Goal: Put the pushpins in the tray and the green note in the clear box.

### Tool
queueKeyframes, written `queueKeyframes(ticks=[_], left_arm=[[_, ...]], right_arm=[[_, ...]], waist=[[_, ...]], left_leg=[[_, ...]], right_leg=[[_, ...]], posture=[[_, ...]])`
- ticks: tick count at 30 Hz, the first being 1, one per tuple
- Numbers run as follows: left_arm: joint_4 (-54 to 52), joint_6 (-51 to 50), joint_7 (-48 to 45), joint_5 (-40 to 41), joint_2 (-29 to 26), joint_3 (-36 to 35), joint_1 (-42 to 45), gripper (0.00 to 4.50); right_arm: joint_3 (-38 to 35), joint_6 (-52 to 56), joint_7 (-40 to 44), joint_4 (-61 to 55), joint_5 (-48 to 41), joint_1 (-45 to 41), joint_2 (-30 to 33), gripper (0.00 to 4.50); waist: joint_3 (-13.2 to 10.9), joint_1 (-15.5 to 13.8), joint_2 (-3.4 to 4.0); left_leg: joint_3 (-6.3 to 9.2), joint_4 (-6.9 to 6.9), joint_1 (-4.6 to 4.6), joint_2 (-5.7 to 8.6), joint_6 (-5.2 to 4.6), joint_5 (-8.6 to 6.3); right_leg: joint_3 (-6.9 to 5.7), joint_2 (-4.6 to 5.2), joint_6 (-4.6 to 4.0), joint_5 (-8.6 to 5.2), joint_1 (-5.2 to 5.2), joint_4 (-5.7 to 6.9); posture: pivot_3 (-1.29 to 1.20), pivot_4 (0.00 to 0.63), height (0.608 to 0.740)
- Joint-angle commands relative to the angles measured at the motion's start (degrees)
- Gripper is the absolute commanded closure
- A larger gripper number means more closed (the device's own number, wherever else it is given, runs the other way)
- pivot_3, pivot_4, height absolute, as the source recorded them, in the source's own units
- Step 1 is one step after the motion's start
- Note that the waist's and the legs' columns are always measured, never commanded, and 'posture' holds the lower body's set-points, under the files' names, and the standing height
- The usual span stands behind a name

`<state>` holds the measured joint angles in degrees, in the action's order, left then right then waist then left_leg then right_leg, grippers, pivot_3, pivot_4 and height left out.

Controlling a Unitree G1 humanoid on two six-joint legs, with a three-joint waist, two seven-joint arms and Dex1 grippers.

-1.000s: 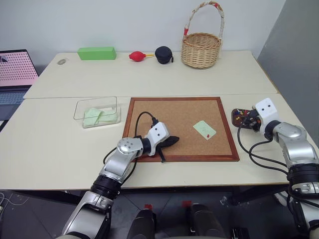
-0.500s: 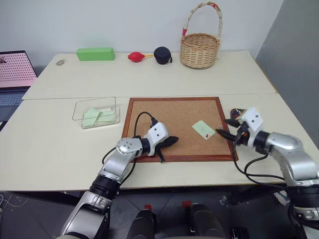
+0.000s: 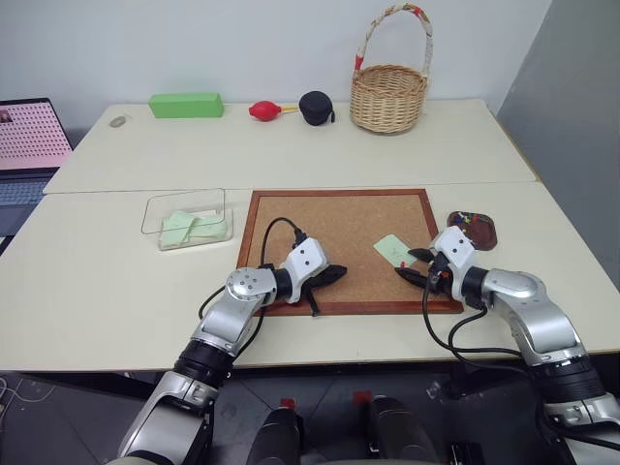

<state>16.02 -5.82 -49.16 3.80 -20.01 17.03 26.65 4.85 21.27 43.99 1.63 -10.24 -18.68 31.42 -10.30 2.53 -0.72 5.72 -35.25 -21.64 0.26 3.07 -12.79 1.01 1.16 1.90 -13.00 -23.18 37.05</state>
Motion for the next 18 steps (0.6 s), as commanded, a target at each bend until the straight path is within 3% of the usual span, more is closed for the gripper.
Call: queueKeyframes(ticks=[1, 9, 18], left_arm=[[3.4, -2.1, 0.0, -2.8, -1.2, 1.6, -2.3, 4.50], [3.3, -2.2, -0.2, -2.8, -1.3, 1.6, -2.4, 4.50], [3.2, -2.6, 0.0, -2.8, -1.3, 1.5, -2.5, 4.50]], right_arm=[[-0.7, -1.6, 0.3, -0.2, -0.3, -0.7, -0.3, 2.77], [-1.3, -1.5, 1.5, -1.5, -1.0, 0.4, 0.2, 4.45], [-2.2, -1.1, 3.0, -9.0, -2.0, -2.3, 1.8, 4.48]], waist=[[0.0, 0.0, 0.00], [0.0, 0.0, 0.00], [0.0, 0.0, 0.00]], left_leg=[[-0.01, 0.00, 0.00, 0.00, 0.00, 0.00], [-0.02, 0.00, 0.00, 0.01, 0.00, 0.00], [-0.01, 0.00, -0.01, 0.01, 0.00, 0.00]], right_leg=[[0.00, 0.00, 0.00, 0.00, 0.00, 0.00], [0.01, 0.00, 0.00, 0.00, 0.00, 0.00], [0.01, 0.00, 0.00, 0.00, -0.01, 0.00]], posture=[[0.00, 0.150, 0.740], [0.00, 0.150, 0.740], [0.00, 0.150, 0.740]])
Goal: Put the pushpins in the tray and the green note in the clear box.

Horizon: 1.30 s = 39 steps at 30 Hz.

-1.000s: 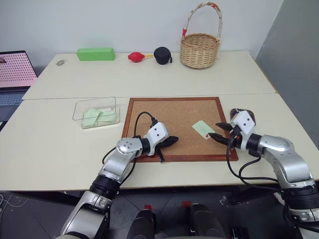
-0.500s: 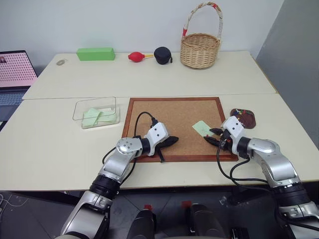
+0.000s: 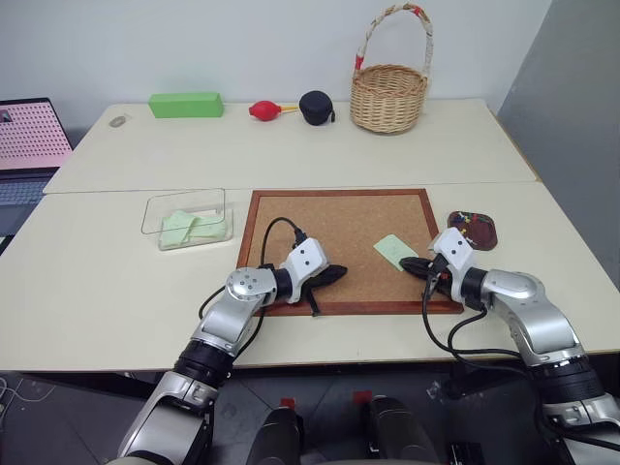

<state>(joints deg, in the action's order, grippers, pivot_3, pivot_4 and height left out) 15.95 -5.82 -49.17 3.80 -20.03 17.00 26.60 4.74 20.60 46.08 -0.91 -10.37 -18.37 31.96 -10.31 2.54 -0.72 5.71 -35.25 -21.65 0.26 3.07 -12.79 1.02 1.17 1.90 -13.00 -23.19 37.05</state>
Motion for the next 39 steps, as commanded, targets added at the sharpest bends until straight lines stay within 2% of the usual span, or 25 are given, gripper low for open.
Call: queueKeyframes(ticks=[1, 10, 11, 12, 16, 23, 31, 39], left_arm=[[3.4, -2.6, 0.2, -2.7, -1.1, 1.4, -2.4, 4.50], [2.9, -0.6, 3.6, 0.7, 1.5, -3.2, 0.0, 4.50], [1.8, -0.5, 3.1, 1.9, 1.7, -4.0, 0.3, 4.30], [1.1, -0.5, 2.7, 2.7, 1.8, -4.6, 0.5, 4.30], [-3.5, -1.3, -1.2, 5.6, 0.9, -5.1, 1.8, 3.64], [-5.1, -0.3, -4.9, 5.3, 0.2, -3.9, 4.3, 2.23], [4.2, 8.1, -1.6, 0.8, 4.1, -3.5, 11.4, 0.66], [17.0, 15.1, 0.1, -3.8, 8.0, -1.6, 18.1, 0.66]], right_arm=[[-2.2, -0.3, 1.1, -7.1, -2.0, -2.9, 1.6, 4.48], [-2.3, 0.9, 1.8, -9.9, -2.7, -3.3, 3.4, 4.48], [-2.2, 1.0, 1.8, -10.1, -2.7, -3.5, 3.4, 4.49], [-2.2, 1.1, 1.7, -10.2, -2.8, -3.5, 3.4, 4.49], [-1.9, 1.4, 1.9, -11.0, -3.3, -3.9, 3.3, 4.50], [-1.7, 3.9, 1.9, -12.0, -4.3, -5.5, 3.0, 4.50], [-1.7, 11.4, 0.7, -15.8, -7.3, -7.3, 2.4, 4.50], [-1.9, 17.4, -1.4, -18.8, -9.7, -8.1, 1.0, 4.50]], waist=[[0.0, 0.0, 0.00], [0.0, -0.4, -0.03], [0.0, -0.5, -0.03], [0.0, -0.4, -0.05], [-0.1, -0.4, -0.12], [-0.1, -0.7, -0.16], [-0.2, -0.8, -0.29], [-0.2, -0.7, -0.30]], left_leg=[[0.00, 0.00, 0.00, 0.00, 0.00, 0.00], [0.02, -0.02, -0.02, 0.03, 0.00, 0.00], [0.01, -0.04, -0.03, 0.04, 0.00, 0.00], [0.00, -0.05, -0.03, 0.04, 0.00, 0.00], [0.03, -0.05, -0.12, 0.02, 0.00, 0.00], [0.06, -0.01, -0.35, 0.08, 0.01, 0.00], [0.07, -0.02, -0.36, 0.09, 0.01, 0.00], [0.06, 0.00, -0.36, 0.07, 0.01, 0.00]], right_leg=[[0.00, 0.00, 0.00, 0.00, 0.00, 0.00], [-0.02, 0.03, 0.00, 0.00, 0.00, -0.02], [0.01, 0.04, 0.01, 0.00, 0.00, -0.03], [0.02, 0.04, 0.00, 0.00, 0.00, -0.03], [-0.02, 0.02, 0.02, 0.01, -0.09, -0.02], [-0.05, 0.07, 0.02, 0.01, -0.21, -0.15], [-0.06, 0.07, 0.03, 0.02, -0.21, -0.14], [-0.06, 0.05, 0.03, 0.02, -0.22, -0.14]], posture=[[0.00, 0.150, 0.740], [0.00, 0.150, 0.740], [0.00, 0.150, 0.740], [0.00, 0.150, 0.740], [0.00, 0.150, 0.740], [0.00, 0.150, 0.740], [0.00, 0.150, 0.740], [0.00, 0.150, 0.740]])
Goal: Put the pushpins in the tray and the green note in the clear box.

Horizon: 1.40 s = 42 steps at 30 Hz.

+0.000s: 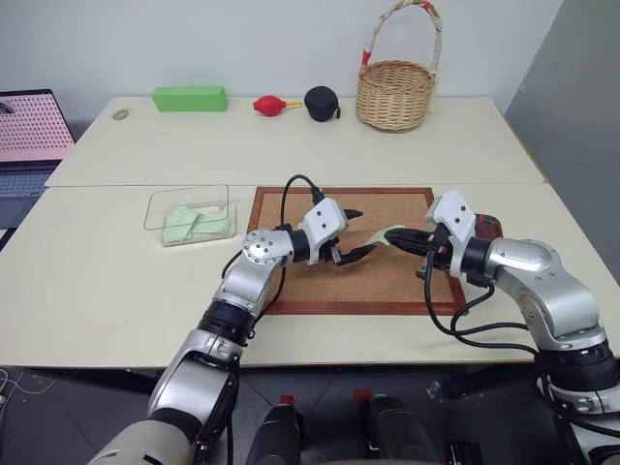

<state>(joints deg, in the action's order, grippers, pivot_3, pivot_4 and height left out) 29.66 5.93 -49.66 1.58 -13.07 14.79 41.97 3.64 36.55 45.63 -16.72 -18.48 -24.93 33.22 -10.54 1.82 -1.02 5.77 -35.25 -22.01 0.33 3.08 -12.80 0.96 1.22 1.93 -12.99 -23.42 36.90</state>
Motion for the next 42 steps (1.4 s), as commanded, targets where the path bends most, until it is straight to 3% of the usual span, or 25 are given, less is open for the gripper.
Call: queueKeyframes(ticks=[1, 8, 16, 23, 28, 42], left_arm=[[4.8, 4.1, 0.7, -1.9, 1.4, 0.7, 3.5, 0.66], [12.9, 7.5, 0.7, -2.1, 4.3, -0.3, 7.4, 0.66], [17.2, 9.0, -0.4, -1.8, 4.6, -1.2, 8.9, 2.10], [17.6, 8.9, -2.4, -1.5, 4.8, -1.6, 8.5, 3.69], [17.5, 8.7, -3.0, -1.2, 5.2, -1.9, 8.1, 4.47], [15.8, 7.6, -5.3, -0.1, 5.2, -2.8, 6.1, 4.47]], right_arm=[[-0.8, 1.9, -1.1, -3.2, -1.8, -1.7, -0.3, 4.50], [-1.2, 4.5, -2.7, -4.6, -3.2, -1.8, -1.2, 4.50], [-1.5, 5.8, -4.0, -5.0, -4.5, -2.1, -1.5, 4.50], [-1.6, 6.6, -4.9, -5.1, -5.3, -2.3, -2.1, 4.50], [-1.5, 7.0, -5.6, -5.3, -6.1, -2.3, -2.4, 4.50], [-6.3, 8.8, -9.6, -4.6, -8.6, -3.3, -2.5, 4.50]], waist=[[0.0, 0.0, 0.00], [0.0, 0.0, -0.02], [0.0, 0.1, -0.02], [0.0, 0.0, -0.02], [0.0, 0.0, -0.02], [0.0, 0.0, -0.02]], left_leg=[[0.00, 0.00, 0.00, 0.00, 0.00, 0.00], [0.01, 0.00, -0.02, 0.01, 0.00, 0.00], [0.01, 0.00, -0.02, 0.00, 0.00, 0.00], [0.02, 0.00, -0.03, 0.00, 0.00, 0.00], [0.02, -0.01, -0.02, 0.00, 0.00, 0.00], [0.02, -0.01, -0.03, 0.00, 0.00, 0.00]], right_leg=[[0.00, 0.00, 0.00, 0.00, 0.00, 0.00], [-0.02, 0.00, 0.00, 0.00, -0.01, 0.00], [-0.01, -0.01, 0.01, 0.00, -0.03, 0.03], [-0.02, 0.00, 0.01, 0.00, -0.03, 0.03], [-0.01, 0.00, 0.01, 0.00, -0.03, 0.03], [-0.01, 0.00, 0.01, 0.00, -0.02, 0.04]], posture=[[0.00, 0.150, 0.740], [0.00, 0.150, 0.740], [0.00, 0.150, 0.740], [0.00, 0.150, 0.740], [0.00, 0.150, 0.740], [0.00, 0.150, 0.740]])
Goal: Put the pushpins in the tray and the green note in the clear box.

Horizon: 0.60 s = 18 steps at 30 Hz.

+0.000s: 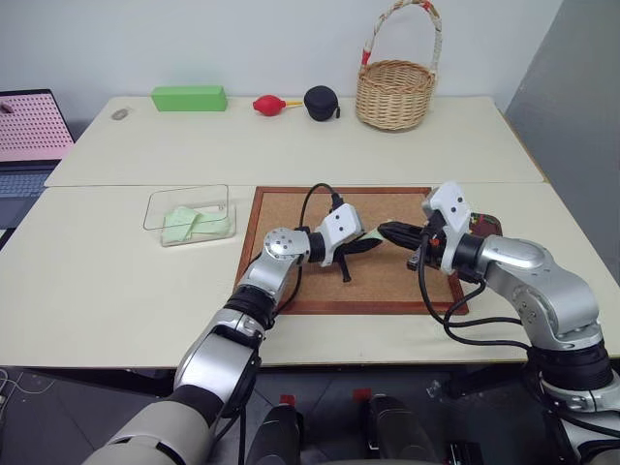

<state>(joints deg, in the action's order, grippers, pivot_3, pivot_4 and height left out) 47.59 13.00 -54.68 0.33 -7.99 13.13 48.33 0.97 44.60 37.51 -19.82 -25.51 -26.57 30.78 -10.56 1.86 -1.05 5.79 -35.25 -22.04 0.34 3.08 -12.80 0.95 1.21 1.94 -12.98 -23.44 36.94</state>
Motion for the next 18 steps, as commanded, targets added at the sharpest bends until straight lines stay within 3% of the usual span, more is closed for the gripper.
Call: queueKeyframes(ticks=[1, 13, 18], left_arm=[[-2.2, 0.5, -0.3, 1.3, 0.1, -1.2, -0.4, 4.47], [-6.4, -0.8, 0.6, 0.8, -1.7, -1.4, -4.2, 4.47], [-15.2, -4.6, -0.1, 1.7, -4.4, -1.4, -8.2, 4.47]], right_arm=[[-4.2, 1.0, -1.8, -1.5, -1.9, -1.7, 0.1, 4.50], [-11.9, 1.5, -4.4, 1.3, -1.8, 1.3, 4.3, 4.50], [-10.2, -6.5, -5.9, 11.7, 7.8, 4.8, 10.3, 4.50]], waist=[[0.0, 0.0, 0.00], [0.0, -0.1, 0.00], [0.0, -0.1, 0.00]], left_leg=[[0.00, 0.00, 0.00, 0.00, 0.00, 0.00], [0.00, 0.00, -0.01, 0.01, 0.00, 0.00], [-0.03, 0.00, 0.00, 0.01, 0.00, 0.00]], right_leg=[[0.01, 0.00, 0.00, 0.00, 0.00, 0.00], [0.00, 0.01, 0.00, 0.00, 0.00, 0.00], [0.03, 0.02, 0.00, 0.00, 0.01, 0.01]], posture=[[0.00, 0.150, 0.740], [0.00, 0.150, 0.740], [0.00, 0.150, 0.740]])
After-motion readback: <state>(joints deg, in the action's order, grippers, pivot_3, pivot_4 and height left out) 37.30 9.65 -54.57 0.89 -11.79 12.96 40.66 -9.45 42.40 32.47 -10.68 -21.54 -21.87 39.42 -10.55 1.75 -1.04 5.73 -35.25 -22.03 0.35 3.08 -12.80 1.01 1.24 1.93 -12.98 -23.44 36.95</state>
